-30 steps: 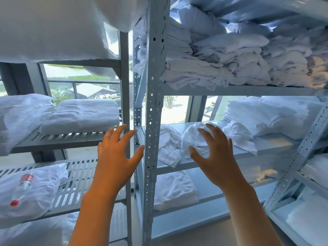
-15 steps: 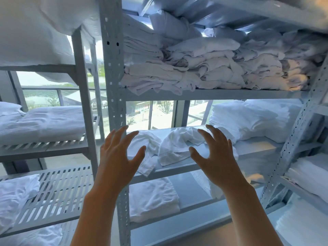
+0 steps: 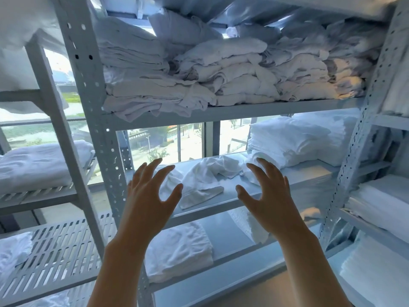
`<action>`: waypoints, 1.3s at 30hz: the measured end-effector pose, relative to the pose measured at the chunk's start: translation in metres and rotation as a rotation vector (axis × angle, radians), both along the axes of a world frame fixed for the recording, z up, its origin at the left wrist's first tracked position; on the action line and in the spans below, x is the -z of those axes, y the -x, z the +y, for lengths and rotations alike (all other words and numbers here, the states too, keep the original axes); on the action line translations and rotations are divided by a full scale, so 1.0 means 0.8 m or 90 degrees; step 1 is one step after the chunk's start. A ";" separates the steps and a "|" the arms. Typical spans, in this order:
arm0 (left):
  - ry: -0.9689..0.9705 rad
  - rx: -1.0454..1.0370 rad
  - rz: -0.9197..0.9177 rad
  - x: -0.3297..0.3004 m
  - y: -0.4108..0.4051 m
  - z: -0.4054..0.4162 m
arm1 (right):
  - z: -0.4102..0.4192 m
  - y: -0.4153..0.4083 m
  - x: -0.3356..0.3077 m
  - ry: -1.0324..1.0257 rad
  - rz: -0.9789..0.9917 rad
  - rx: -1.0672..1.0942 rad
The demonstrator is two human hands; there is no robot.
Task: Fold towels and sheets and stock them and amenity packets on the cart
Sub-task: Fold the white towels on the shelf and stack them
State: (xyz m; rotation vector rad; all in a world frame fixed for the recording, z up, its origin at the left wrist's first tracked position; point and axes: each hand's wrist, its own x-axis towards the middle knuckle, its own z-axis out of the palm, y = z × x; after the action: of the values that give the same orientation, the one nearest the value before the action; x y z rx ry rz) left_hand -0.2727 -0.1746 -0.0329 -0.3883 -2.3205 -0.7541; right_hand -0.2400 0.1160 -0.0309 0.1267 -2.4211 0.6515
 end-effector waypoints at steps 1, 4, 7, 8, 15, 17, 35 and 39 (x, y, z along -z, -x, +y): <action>0.001 0.002 0.002 0.000 0.004 0.005 | 0.006 0.003 0.000 0.005 0.003 0.001; 0.002 0.007 0.000 0.004 0.018 0.018 | 0.020 0.015 0.008 0.015 -0.004 0.002; -0.004 0.021 -0.018 0.013 0.037 0.032 | 0.032 0.026 0.024 0.023 -0.033 -0.001; -0.002 0.024 -0.026 0.017 0.045 0.038 | 0.037 0.031 0.029 0.024 -0.042 0.003; -0.001 0.053 -0.075 0.046 0.120 0.071 | 0.062 0.084 0.044 0.013 -0.070 0.030; -0.012 0.061 -0.085 0.053 0.152 0.078 | 0.067 0.109 0.047 -0.001 -0.078 0.032; -0.040 0.059 -0.198 0.134 0.431 0.062 | 0.031 0.396 0.104 -0.050 -0.224 0.037; -0.039 0.064 -0.215 0.151 0.465 0.055 | 0.019 0.439 0.120 -0.056 -0.235 0.031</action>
State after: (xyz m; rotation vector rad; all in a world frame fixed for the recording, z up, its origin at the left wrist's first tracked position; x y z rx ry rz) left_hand -0.6450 -0.1306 -0.1533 -0.3771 -2.5972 -1.0027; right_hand -0.5914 0.1309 -0.1270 -0.0205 -2.7993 0.5881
